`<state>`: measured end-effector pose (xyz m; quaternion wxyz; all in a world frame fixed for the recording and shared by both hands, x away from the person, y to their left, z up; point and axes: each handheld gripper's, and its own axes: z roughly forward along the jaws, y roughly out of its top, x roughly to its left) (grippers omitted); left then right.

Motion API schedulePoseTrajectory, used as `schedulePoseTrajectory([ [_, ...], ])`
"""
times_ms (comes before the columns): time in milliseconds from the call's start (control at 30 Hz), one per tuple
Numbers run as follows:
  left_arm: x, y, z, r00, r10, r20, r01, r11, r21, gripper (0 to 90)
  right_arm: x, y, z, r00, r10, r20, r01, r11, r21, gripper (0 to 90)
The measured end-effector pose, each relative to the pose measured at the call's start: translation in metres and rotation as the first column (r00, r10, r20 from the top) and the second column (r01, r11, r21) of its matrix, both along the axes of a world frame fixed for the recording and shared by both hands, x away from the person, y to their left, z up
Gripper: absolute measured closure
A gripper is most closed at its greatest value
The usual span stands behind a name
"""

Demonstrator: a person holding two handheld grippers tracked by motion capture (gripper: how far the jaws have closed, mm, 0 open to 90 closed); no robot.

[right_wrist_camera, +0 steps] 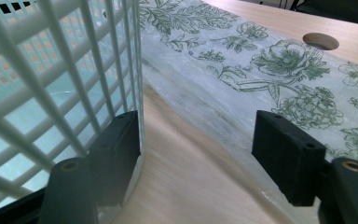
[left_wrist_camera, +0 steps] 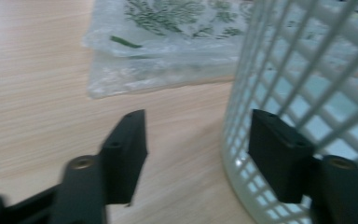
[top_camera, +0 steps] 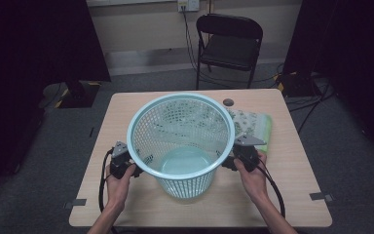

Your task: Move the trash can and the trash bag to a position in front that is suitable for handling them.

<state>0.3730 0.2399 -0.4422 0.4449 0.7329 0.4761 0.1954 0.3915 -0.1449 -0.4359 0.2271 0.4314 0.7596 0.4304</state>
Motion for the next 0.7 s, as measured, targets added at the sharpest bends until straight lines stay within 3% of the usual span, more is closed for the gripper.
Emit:
schedulePoseTrajectory([
  [67, -0.002, -0.005, 0.001, 0.9998, -0.019, 0.009, 0.019, 0.9994, 0.031, 43.6, 0.001, -0.002, 0.000, 1.0000, -0.005, -0.005, 0.005, 1.0000, 0.001, 31.2],
  [133, -0.004, -0.008, 0.000, 0.9961, -0.085, -0.023, 0.086, 0.9963, 0.004, 43.1, 0.000, -0.009, 0.001, 1.0000, -0.003, -0.008, 0.003, 1.0000, 0.000, 31.7],
  [200, -0.005, -0.009, 0.000, 0.9944, -0.101, -0.031, 0.101, 0.9949, -0.007, 42.0, -0.002, -0.012, 0.002, 1.0000, -0.003, -0.005, 0.003, 1.0000, -0.007, 32.5],
  [300, -0.010, -0.012, 0.002, 0.9927, -0.117, -0.030, 0.117, 0.9930, 0.009, 41.8, -0.006, -0.019, 0.002, 0.9997, 0.015, -0.021, -0.015, 0.9999, -0.001, 33.3],
  [433, -0.018, -0.007, 0.003, 0.9928, -0.116, -0.031, 0.117, 0.9929, 0.021, 41.5, -0.012, -0.015, 0.003, 0.9994, 0.027, -0.020, -0.027, 0.9996, 0.005, 36.8],
  [700, -0.026, 0.017, -0.002, 0.9937, -0.100, -0.052, 0.098, 0.9946, -0.034, 34.6, -0.008, 0.001, 0.001, 0.9974, 0.065, -0.030, -0.065, 0.9976, 0.024, 35.8],
])
